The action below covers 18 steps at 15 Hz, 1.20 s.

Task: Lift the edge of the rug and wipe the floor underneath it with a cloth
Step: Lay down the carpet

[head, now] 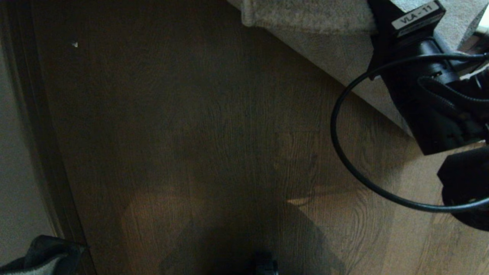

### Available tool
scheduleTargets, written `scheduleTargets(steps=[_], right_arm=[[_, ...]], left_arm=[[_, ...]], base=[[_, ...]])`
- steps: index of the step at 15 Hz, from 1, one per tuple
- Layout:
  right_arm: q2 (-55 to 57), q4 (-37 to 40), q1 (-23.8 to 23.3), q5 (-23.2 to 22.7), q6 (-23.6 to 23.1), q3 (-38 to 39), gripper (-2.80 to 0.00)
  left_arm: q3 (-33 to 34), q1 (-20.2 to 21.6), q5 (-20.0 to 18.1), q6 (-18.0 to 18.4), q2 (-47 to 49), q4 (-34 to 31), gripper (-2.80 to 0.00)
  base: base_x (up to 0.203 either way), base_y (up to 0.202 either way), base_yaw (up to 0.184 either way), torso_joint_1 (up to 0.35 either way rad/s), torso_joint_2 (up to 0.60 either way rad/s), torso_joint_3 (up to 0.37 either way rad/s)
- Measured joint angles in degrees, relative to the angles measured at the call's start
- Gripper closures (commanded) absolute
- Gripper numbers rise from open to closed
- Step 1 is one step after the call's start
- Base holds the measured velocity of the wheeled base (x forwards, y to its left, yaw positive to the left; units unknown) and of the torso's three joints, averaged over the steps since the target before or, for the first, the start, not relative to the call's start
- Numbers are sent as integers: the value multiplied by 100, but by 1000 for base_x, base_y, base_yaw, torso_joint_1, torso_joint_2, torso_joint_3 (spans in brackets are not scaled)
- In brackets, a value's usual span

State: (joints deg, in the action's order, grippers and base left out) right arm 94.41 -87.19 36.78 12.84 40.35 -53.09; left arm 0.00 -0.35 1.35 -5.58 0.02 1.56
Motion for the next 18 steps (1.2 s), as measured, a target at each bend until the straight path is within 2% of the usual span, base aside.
scheduleTargets(steps=[4,10,11,18], right_arm=[[-84,0,106,-24,-282,153,0],[-248,0,138,-9,-319,288,0],[-268,0,142,2,-336,290,-280],[-335,-15,214,21,-310,451,-280]], left_arm=[[0,0,3,2,0,-2,0],[0,0,2,-1,0,-2,0],[0,0,3,-1,0,-2,0],[0,0,2,2,0,0,0]], base=[[0,0,0,0,0,0],[0,0,0,0,0,0],[0,0,0,0,0,0],[0,0,0,0,0,0]])
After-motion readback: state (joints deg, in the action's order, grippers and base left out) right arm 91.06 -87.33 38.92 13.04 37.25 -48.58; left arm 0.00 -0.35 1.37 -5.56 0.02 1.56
